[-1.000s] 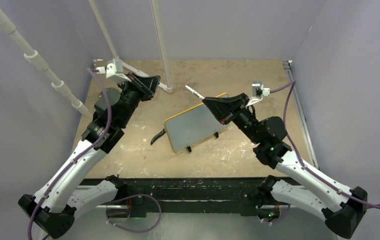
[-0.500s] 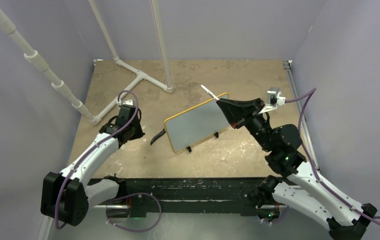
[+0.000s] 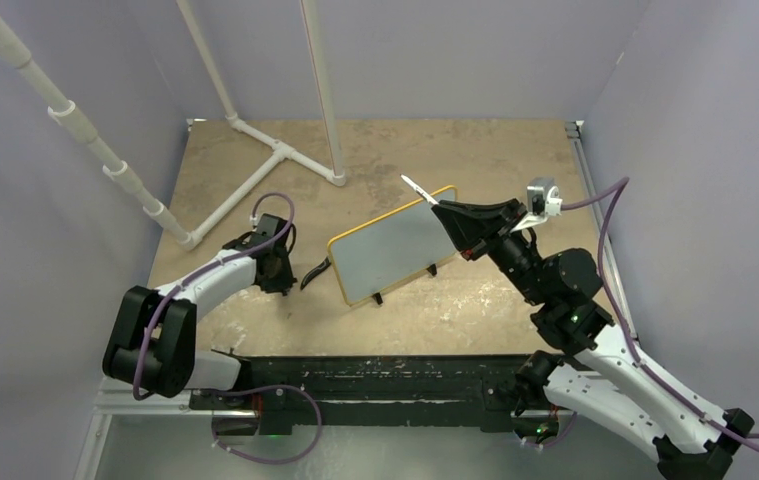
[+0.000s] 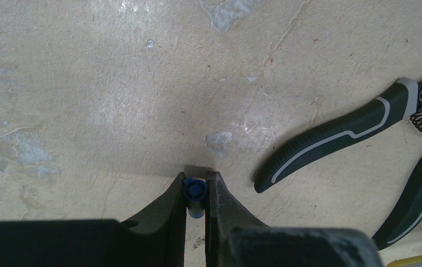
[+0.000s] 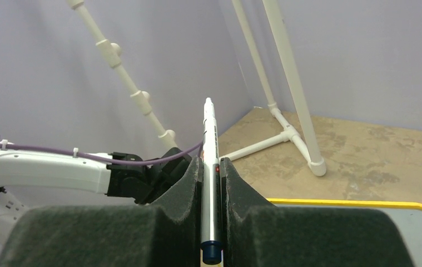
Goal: Write a sentence on the whiteboard
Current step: Place the pen cap at the center of the board, then hold the whiteboard at the center of the board.
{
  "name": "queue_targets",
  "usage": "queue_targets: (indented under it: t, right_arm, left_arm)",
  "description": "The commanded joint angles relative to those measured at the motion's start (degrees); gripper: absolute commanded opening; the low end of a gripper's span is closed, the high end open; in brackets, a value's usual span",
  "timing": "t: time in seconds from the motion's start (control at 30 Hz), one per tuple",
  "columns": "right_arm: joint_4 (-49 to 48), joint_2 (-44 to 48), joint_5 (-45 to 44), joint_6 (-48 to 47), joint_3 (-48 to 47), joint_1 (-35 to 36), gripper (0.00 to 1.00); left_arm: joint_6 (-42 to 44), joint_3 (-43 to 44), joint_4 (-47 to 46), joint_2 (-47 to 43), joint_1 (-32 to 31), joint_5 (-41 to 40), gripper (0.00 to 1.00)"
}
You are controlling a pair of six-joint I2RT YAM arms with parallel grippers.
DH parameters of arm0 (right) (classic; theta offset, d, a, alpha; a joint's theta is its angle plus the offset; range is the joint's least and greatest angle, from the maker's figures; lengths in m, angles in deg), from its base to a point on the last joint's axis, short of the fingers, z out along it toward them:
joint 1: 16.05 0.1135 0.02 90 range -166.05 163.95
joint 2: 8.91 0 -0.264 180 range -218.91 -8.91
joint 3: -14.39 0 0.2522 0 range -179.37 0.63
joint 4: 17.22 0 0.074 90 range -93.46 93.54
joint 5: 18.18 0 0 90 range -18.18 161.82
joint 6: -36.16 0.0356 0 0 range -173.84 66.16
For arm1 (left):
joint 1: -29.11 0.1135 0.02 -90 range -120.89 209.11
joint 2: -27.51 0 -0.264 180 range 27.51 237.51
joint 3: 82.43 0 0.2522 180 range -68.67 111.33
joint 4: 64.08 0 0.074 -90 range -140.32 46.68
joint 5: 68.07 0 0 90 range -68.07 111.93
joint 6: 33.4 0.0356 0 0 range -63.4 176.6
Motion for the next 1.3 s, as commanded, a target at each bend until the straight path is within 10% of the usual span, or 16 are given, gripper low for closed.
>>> queue_targets:
  t: [0.0, 0.6, 0.83, 1.27]
  right_arm:
    - [0.2, 1.1, 1.4, -1.7, -0.1, 0.0, 0.00]
    - [9.7, 3.4, 1.9, -1.9, -2.6, 0.0, 0.00]
    - [12.2, 5.0, 3.3, -3.7, -2.7, 0.0, 0.00]
    - [14.7, 7.9, 10.8, -3.8, 2.2, -0.1, 0.00]
  left_arm:
    - [0.0, 0.8, -1.0, -0.7, 0.2, -0.1, 0.07]
    - [3.2, 8.3, 4.7, -7.4, 0.2, -4.6, 0.68]
    - [15.1, 17.4, 4.6, -14.2, 0.2, -2.6, 0.67]
    - [29.2, 15.7, -7.0, -27.6, -0.2, 29.4, 0.69]
